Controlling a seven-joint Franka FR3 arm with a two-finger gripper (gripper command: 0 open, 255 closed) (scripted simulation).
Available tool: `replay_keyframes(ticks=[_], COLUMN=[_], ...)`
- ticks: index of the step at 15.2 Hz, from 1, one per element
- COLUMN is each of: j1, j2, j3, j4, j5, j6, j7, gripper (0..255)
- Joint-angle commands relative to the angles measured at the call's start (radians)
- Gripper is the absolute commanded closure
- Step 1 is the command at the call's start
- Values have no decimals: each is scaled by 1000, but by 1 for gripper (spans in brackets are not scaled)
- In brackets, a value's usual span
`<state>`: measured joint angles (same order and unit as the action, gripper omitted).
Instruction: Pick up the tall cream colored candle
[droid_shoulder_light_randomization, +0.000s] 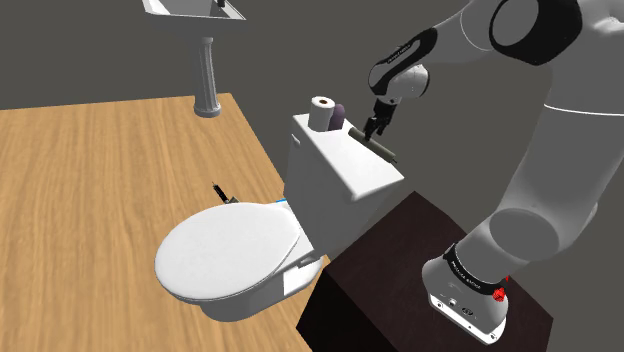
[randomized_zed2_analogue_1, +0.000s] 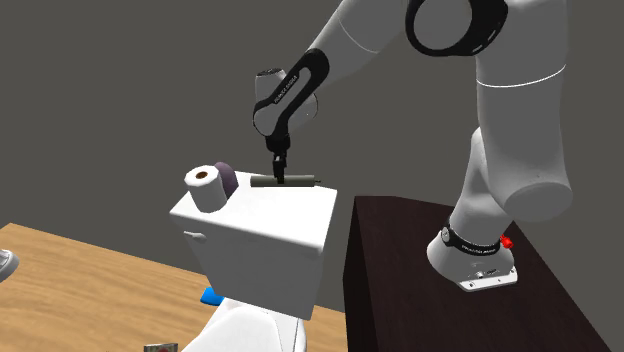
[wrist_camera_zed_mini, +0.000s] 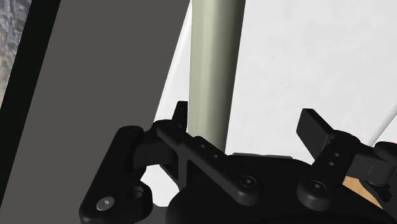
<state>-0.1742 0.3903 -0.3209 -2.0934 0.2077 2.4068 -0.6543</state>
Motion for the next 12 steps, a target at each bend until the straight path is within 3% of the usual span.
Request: replay_keyframes(ticks=[1, 7, 8, 12], j1=[-23, -38, -45, -53], j2=[45, 96, 95, 97], j3=[-9, 11, 9, 7], j4=[6, 10, 11, 22], j5=[10, 34, 34, 34], j6=[42, 87, 85, 74], j7=[-10, -26, -35, -43], gripper=[0, 0, 255, 255])
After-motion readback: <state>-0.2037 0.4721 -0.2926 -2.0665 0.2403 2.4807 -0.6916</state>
